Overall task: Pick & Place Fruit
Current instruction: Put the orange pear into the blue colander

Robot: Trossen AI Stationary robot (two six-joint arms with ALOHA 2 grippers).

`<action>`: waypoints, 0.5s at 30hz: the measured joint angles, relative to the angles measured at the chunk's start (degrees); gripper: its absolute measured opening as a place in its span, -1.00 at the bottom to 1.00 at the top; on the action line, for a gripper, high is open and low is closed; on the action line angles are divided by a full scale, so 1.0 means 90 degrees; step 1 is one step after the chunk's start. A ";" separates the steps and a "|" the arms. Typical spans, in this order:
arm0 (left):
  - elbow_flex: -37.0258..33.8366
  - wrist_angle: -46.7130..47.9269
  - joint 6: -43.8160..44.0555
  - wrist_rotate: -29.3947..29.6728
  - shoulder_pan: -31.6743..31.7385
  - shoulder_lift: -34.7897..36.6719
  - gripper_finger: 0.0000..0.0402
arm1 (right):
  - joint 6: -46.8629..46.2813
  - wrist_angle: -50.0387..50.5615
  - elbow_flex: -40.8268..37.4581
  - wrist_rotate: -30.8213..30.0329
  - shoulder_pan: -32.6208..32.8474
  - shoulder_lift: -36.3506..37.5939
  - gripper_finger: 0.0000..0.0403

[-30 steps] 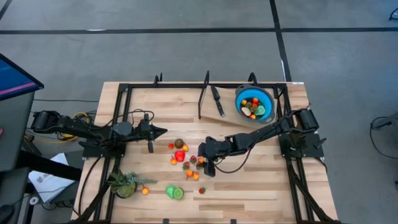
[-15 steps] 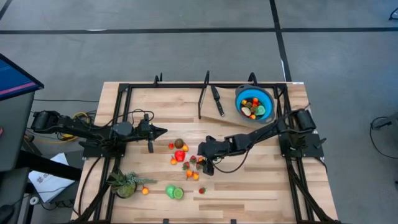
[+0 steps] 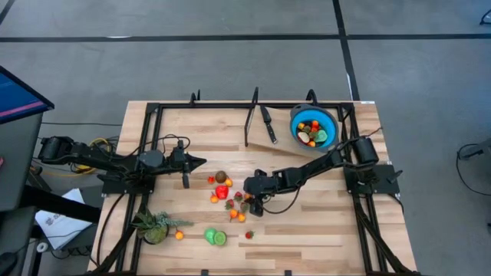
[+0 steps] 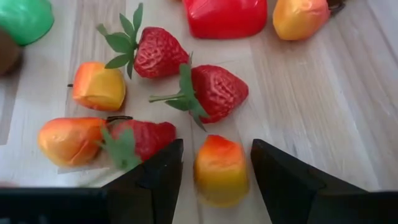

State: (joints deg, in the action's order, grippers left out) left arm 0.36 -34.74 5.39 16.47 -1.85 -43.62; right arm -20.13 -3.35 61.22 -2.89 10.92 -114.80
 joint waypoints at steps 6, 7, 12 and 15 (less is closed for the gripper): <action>0.0000 -0.0004 0.0000 0.0000 -0.0001 0.0000 -1.00 | 0.0018 0.0055 -0.0009 0.0005 0.0002 0.0044 -0.09; 0.0001 -0.0002 0.0000 0.0000 -0.0001 0.0000 -1.00 | 0.0018 0.0057 -0.0009 0.0005 0.0000 0.0046 -0.10; 0.0000 -0.0005 0.0000 0.0000 0.0000 0.0000 -1.00 | -0.0081 0.0065 -0.0011 0.0010 -0.0053 0.0046 -0.21; 0.0002 -0.0005 0.0000 0.0000 0.0000 0.0000 -1.00 | -0.0096 0.0060 -0.0016 0.0014 -0.0063 0.0046 -0.30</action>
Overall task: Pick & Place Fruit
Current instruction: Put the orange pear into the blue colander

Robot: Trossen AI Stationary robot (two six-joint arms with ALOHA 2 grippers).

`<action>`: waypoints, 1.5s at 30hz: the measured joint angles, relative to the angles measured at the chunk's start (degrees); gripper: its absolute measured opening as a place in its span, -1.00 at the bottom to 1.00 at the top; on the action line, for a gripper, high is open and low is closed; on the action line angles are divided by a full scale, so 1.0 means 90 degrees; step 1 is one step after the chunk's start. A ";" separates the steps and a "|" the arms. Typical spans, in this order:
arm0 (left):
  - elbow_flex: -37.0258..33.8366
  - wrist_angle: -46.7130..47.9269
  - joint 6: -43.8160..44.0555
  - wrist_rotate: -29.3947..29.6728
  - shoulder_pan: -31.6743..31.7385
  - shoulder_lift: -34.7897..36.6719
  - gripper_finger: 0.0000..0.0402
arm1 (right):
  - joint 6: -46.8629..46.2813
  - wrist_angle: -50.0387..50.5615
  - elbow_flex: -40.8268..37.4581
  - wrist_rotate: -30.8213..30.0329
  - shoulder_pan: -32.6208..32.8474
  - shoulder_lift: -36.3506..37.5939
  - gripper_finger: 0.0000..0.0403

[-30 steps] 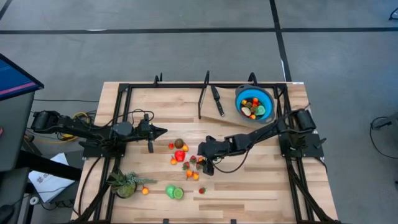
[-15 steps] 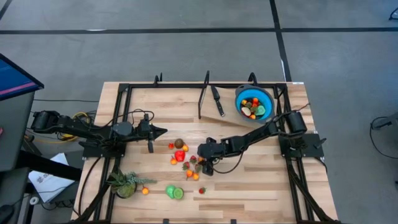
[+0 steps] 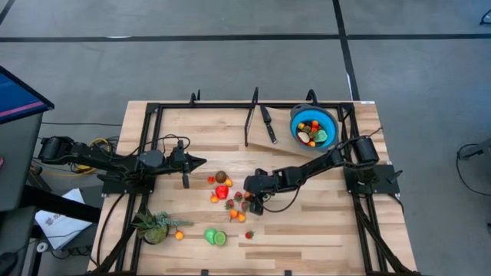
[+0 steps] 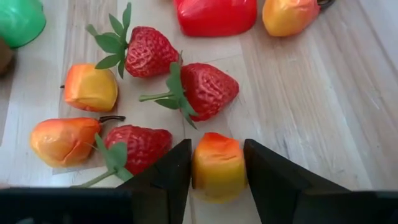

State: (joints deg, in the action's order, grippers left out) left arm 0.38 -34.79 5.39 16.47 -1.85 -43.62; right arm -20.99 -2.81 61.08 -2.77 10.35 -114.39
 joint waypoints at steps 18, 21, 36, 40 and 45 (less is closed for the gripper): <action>0.0000 0.0000 0.0000 0.0000 0.0000 0.0000 -1.00 | -0.0006 0.0024 -0.0017 0.0005 0.0010 0.0055 -0.53; -0.0001 -0.0002 -0.0001 0.0000 -0.0002 0.0000 -1.00 | -0.0007 0.0185 -0.0036 0.0079 0.0017 0.0214 -0.54; -0.0001 -0.0002 0.0000 -0.0002 -0.0002 0.0000 -1.00 | -0.0221 0.2030 -0.0019 0.0020 -0.0066 0.2502 -0.54; 0.0000 -0.0002 -0.0002 -0.0002 -0.0002 0.0000 -1.00 | -0.0377 0.2721 -0.0017 -0.0226 -0.0262 0.3187 -0.54; 0.0000 -0.0002 -0.0002 -0.0002 0.0000 0.0000 -1.00 | -0.0438 0.3887 -0.0017 -0.0570 -0.0700 0.3931 -0.54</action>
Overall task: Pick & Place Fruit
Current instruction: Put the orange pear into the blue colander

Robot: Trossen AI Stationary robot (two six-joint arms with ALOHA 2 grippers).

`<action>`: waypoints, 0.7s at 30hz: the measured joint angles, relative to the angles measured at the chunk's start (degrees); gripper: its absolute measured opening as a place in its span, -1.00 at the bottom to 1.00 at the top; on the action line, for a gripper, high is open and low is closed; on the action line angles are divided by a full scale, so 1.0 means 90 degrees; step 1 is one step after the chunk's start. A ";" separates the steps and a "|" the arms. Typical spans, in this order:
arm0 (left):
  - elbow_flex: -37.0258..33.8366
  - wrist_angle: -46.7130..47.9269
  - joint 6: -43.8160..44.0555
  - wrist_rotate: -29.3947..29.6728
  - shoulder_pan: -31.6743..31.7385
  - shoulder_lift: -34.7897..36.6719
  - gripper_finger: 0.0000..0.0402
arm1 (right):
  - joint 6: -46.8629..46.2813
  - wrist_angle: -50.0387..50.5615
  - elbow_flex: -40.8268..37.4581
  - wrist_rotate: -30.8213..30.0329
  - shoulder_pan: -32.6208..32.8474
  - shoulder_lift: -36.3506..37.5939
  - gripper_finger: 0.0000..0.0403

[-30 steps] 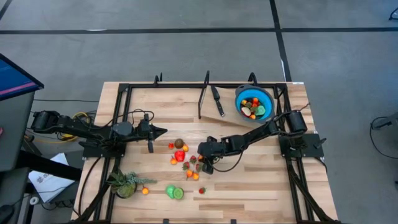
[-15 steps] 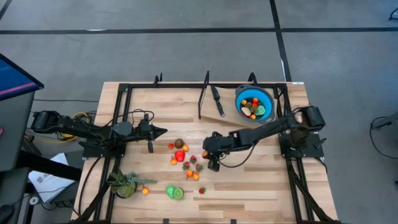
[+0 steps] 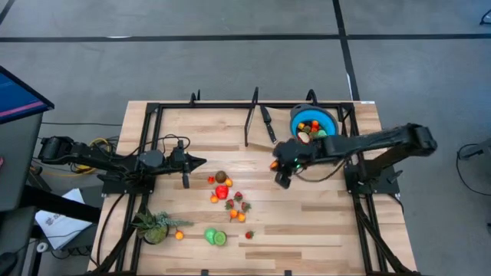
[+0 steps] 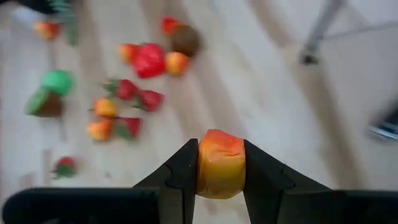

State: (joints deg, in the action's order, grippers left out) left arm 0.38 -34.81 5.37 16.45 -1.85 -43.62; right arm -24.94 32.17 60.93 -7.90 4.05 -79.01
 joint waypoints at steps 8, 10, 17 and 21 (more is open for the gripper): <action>0.0000 0.0000 0.0002 0.0000 -0.0002 0.0000 -1.00 | 0.0196 0.1757 0.0005 -0.0859 -0.1101 0.0788 -0.54; -0.0002 0.0000 0.0002 0.0000 -0.0002 0.0000 -1.00 | 0.0211 0.2079 0.0005 -0.0990 -0.1420 0.0871 -0.54; -0.0001 -0.0002 0.0001 0.0001 -0.0002 0.0000 -1.00 | 0.0570 0.2681 0.0010 -0.1258 -0.2489 0.0814 -0.54; 0.0000 -0.0005 0.0002 0.0002 0.0000 0.0000 -1.00 | 0.0686 0.2711 0.0010 -0.1359 -0.3023 0.0654 -0.54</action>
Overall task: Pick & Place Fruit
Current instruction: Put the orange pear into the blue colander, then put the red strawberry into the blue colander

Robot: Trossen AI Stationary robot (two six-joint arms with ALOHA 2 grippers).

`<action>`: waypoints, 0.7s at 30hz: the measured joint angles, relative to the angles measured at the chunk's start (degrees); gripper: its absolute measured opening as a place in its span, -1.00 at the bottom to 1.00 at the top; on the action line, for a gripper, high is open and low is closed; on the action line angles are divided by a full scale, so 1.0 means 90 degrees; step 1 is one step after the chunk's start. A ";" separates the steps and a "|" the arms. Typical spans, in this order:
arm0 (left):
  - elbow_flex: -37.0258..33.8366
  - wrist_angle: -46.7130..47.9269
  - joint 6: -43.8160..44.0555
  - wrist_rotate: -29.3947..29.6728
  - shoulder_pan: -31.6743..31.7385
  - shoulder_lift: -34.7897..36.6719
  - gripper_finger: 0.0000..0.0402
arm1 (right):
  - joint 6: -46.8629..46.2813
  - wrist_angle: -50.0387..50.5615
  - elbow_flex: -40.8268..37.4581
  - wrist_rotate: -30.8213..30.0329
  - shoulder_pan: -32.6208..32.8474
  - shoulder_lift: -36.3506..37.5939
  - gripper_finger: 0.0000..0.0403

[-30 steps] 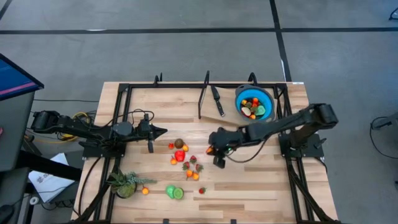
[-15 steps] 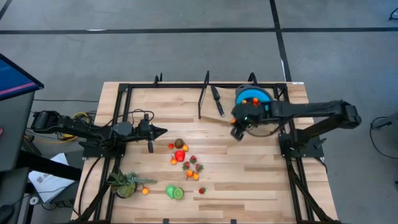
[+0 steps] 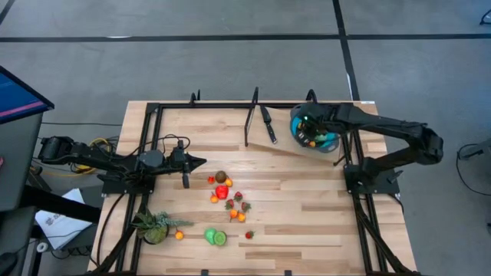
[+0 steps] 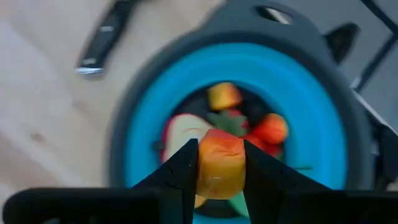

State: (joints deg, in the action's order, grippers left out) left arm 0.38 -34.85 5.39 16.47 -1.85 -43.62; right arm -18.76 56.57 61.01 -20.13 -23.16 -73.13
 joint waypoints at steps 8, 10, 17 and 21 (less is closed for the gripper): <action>-0.0002 -0.0002 0.0000 -0.0002 -0.0002 0.0000 -1.00 | 0.0487 -0.0003 0.0000 -0.0033 -0.0700 -0.0333 -0.48; -0.0002 -0.0002 0.0000 0.0000 -0.0002 0.0000 -1.00 | 0.0612 -0.0004 0.0000 -0.0035 -0.0797 -0.0427 -0.41; -0.0002 -0.0002 -0.0002 -0.0002 -0.0002 0.0000 -1.00 | 0.0854 -0.0011 -0.0002 -0.0101 -0.0961 -0.0546 -0.06; 0.0000 -0.0002 0.0000 -0.0002 -0.0002 0.0000 -1.00 | 0.0831 -0.0017 0.0000 -0.0094 -0.0845 -0.0531 0.06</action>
State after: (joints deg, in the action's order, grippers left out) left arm 0.38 -34.87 5.38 16.45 -1.87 -43.62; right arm -11.28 56.42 61.02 -20.97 -30.76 -77.91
